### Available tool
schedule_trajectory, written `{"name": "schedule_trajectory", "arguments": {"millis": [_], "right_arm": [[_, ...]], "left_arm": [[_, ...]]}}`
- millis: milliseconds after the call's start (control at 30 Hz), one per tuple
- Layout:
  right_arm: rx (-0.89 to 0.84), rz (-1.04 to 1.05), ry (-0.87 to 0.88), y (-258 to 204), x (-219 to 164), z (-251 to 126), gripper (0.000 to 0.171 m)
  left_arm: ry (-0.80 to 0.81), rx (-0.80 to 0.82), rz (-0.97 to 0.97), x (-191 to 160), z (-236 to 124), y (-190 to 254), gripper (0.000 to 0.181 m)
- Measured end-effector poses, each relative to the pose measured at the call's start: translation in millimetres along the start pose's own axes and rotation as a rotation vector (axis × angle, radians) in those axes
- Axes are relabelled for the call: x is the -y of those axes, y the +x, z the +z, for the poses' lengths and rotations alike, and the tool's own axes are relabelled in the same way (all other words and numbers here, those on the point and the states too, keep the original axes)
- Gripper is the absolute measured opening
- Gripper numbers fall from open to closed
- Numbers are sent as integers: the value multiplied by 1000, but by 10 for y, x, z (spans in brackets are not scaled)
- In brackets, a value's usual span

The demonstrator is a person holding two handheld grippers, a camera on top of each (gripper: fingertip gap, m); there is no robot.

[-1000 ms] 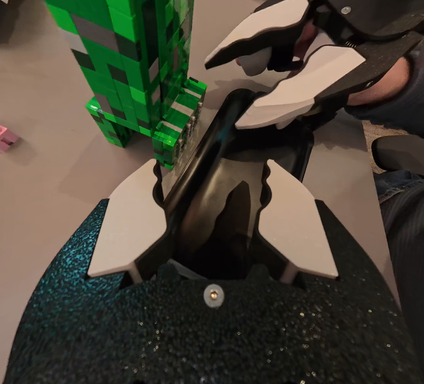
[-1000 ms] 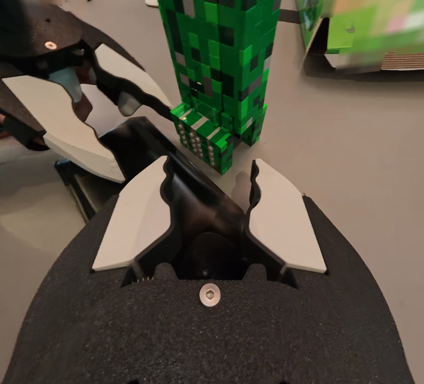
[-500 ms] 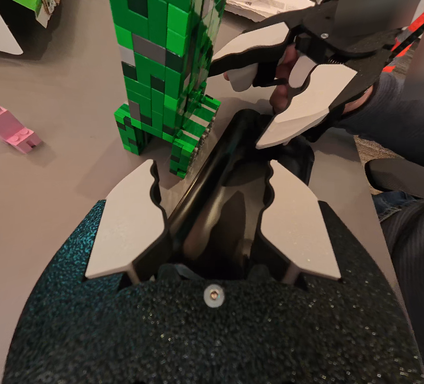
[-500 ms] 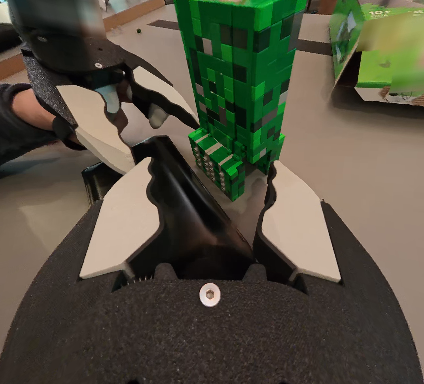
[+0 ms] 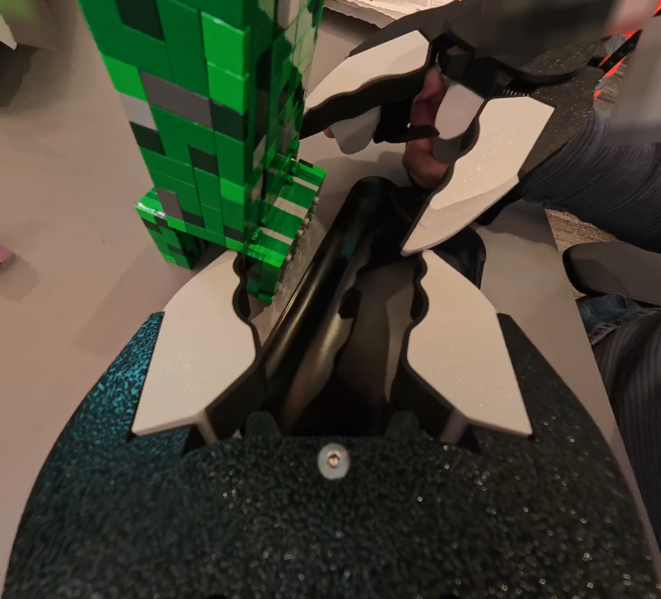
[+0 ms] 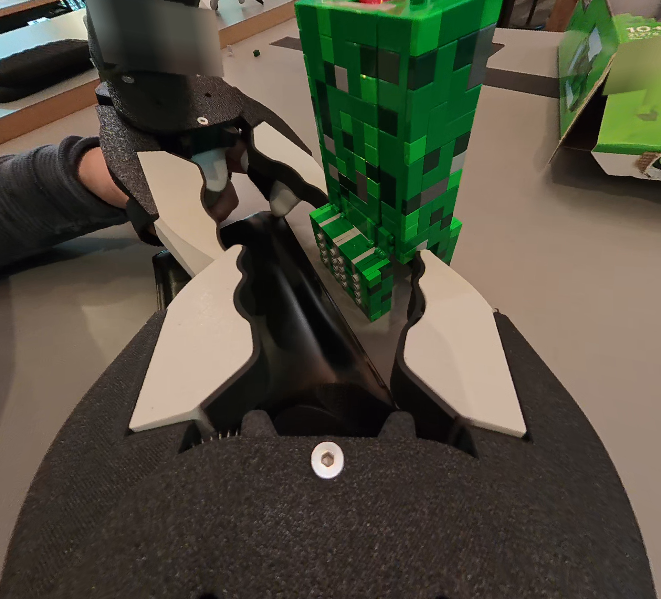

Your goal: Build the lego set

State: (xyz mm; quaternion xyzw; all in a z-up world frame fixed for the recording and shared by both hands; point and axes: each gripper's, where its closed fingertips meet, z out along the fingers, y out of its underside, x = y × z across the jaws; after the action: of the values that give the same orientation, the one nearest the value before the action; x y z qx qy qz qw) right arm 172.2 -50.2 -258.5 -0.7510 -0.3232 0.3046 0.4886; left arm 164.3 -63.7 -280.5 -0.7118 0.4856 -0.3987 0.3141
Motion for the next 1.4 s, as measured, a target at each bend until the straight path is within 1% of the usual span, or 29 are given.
{"name": "schedule_trajectory", "arguments": {"millis": [67,133,200,267,367,500,567,633,667,767,800,867,933,967,1133,1400], "right_arm": [[10,-5,-1,-4,2,4,87],[22,-6,-2,-4,6,6,87],[43,-5,4,-5,12,-6,88],[84,-8,13,-16,27,-30,89],[159,-11,7,-17,31,-62,91],[278,-8,-3,-14,29,-100,89],[316,-8,-1,20,33,-127,84],[330,-17,13,78,49,-160,71],[328,-24,25,120,65,-178,65],[321,-31,61,267,115,-236,37],[307,-24,61,338,121,-239,25],[255,-13,28,497,98,-200,3],[253,-24,-9,551,73,-151,0],[260,-30,-27,559,59,-127,0],[335,-60,-81,468,9,-61,0],[350,-69,-87,436,-2,-53,0]], "left_arm": [[-37,-11,11,-35,-14,9,88],[-49,6,52,-21,-92,-40,81],[8,73,87,100,-211,-209,73],[70,91,102,247,-285,-337,73],[69,67,184,354,-236,-421,75],[-46,10,302,290,-61,-417,77],[-93,2,342,227,-33,-428,76],[-84,3,354,204,-90,-443,72],[-59,8,344,213,-143,-460,67],[16,-18,261,226,-311,-500,45],[19,-37,237,205,-347,-506,35],[22,-43,202,178,-365,-531,19],[24,-48,211,176,-343,-510,3],[30,-35,222,190,-327,-509,0],[20,-11,234,198,-245,-511,0],[40,-19,238,221,-244,-499,0]]}}
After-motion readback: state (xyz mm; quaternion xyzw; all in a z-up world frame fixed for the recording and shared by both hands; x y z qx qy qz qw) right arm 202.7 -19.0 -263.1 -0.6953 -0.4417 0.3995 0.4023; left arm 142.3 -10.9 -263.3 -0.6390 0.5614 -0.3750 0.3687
